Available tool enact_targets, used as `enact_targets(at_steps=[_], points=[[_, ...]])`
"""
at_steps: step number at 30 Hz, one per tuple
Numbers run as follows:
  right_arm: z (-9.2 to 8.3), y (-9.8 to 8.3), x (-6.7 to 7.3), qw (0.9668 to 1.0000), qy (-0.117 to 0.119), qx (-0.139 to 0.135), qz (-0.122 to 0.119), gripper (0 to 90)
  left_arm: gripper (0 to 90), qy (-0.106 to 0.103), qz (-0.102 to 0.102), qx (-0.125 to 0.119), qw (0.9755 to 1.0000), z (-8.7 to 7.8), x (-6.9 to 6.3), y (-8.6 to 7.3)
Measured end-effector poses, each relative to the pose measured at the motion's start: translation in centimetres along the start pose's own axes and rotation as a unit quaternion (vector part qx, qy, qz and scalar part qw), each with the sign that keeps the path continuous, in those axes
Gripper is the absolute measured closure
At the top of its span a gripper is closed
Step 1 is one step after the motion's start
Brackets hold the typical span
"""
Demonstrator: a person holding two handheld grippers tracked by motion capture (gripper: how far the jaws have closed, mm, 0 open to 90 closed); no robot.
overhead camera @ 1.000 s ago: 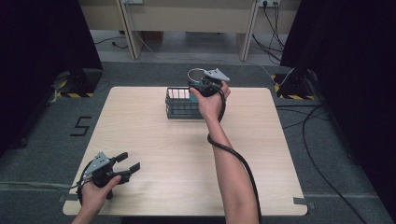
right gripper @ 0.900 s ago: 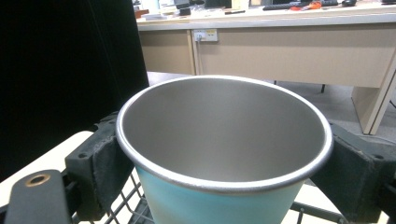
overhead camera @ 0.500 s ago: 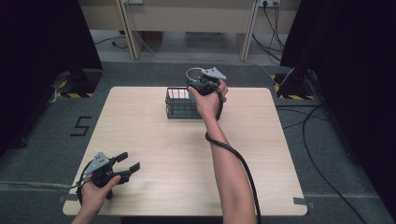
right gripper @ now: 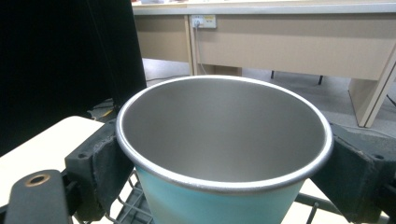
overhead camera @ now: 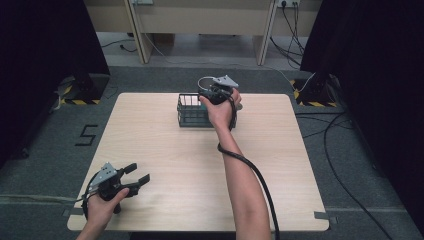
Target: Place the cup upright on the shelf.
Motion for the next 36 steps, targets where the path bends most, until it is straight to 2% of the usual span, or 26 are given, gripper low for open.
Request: enact_targets(at_steps=[23,36], points=[[1.2,-2.3,-0.3,0.9994,-0.004,0.035,0.005,13.2,21.6,-0.002,-0.001,0.0,1.0,0.0,0.0,0.0],[1.1,-2.4,0.1,0.9986,0.002,0.049,-0.02,12.5,21.6,-0.003,-0.001,0.002,1.0,0.1,-0.1,-0.1]])
Point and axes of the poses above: each handheld gripper's, and its own axes: z roughly forward along the jaws, y roughly out of its top, x roughly to its left, the point moved 9 cm from there along z, roughly forward along the jaws, and after that the axes turned 2 degrees about z, right-handed, at the moved point
